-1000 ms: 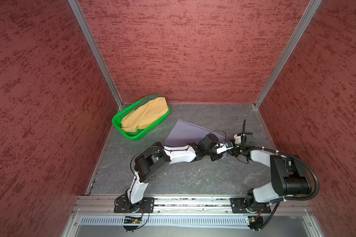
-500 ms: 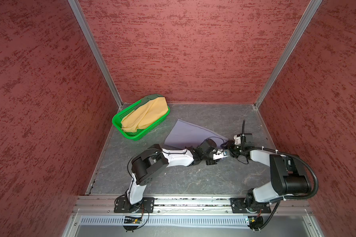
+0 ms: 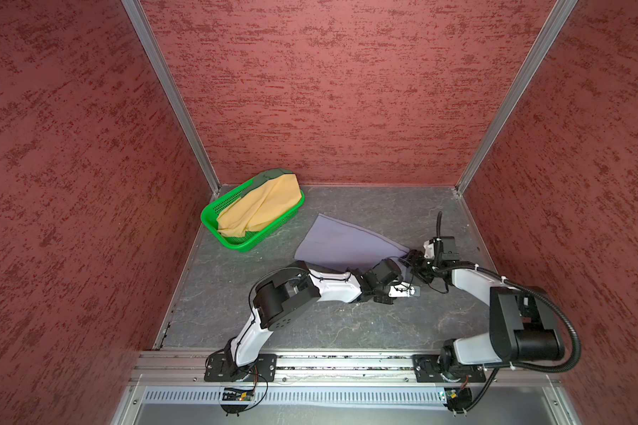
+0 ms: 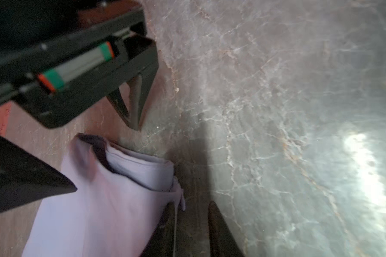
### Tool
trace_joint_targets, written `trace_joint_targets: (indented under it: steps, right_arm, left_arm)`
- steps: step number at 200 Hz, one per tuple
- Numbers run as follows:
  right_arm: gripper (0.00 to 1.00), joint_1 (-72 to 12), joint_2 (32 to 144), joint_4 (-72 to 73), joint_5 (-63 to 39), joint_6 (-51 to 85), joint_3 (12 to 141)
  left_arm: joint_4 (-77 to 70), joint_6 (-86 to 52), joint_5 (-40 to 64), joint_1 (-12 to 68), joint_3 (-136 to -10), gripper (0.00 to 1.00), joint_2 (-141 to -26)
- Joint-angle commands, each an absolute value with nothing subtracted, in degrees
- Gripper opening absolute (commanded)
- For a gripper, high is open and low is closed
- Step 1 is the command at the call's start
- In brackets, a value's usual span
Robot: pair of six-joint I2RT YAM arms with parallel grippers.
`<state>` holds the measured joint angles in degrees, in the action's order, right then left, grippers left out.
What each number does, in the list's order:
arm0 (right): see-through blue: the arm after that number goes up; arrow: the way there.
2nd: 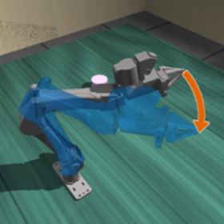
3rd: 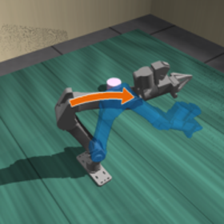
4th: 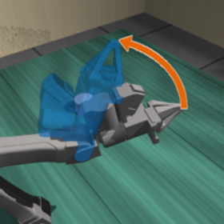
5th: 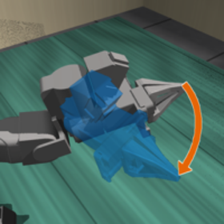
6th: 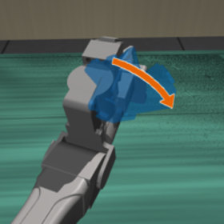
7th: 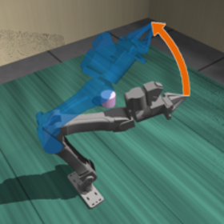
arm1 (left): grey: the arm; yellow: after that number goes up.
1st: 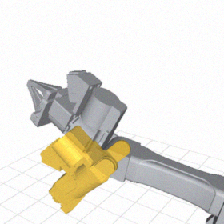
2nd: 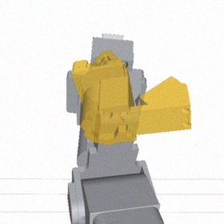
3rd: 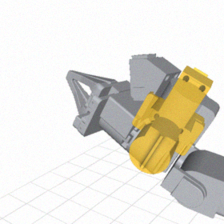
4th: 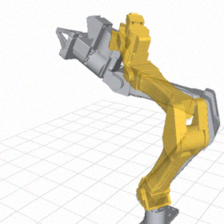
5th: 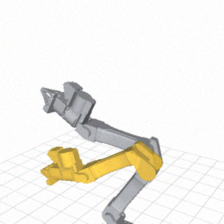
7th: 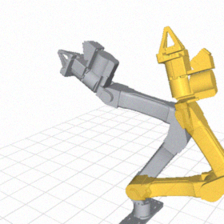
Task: Fold and stack skirts
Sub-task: Fold the skirt at the center of the table.
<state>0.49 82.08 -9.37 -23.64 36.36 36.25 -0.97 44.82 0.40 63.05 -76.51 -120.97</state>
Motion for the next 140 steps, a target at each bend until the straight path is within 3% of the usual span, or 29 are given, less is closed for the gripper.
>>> trace_joint_targets:
  steps: [1, 34, 74, 140]
  right_arm:
    - [0.72, 0.6, 80.6, -10.8, -21.9, 34.8, 38.1]
    - [0.74, 0.6, 80.5, -11.4, -22.1, 34.0, 38.6]
    - [0.75, 0.6, 80.3, -11.8, -22.9, 33.4, 39.5]
    - [0.76, 0.6, 77.7, -12.7, -24.0, 32.7, 40.2]
  left_arm:
    - [-2.7, 44.1, -1.7, 62.6, -76.0, 0.30, -121.3]
    - [-4.0, 45.2, -2.0, 62.6, -74.2, 0.39, -120.3]
    - [-4.3, 46.1, -3.9, 62.8, -74.8, 0.59, -121.7]
    - [-0.4, 45.0, -5.3, 61.6, -79.8, 0.54, -125.8]
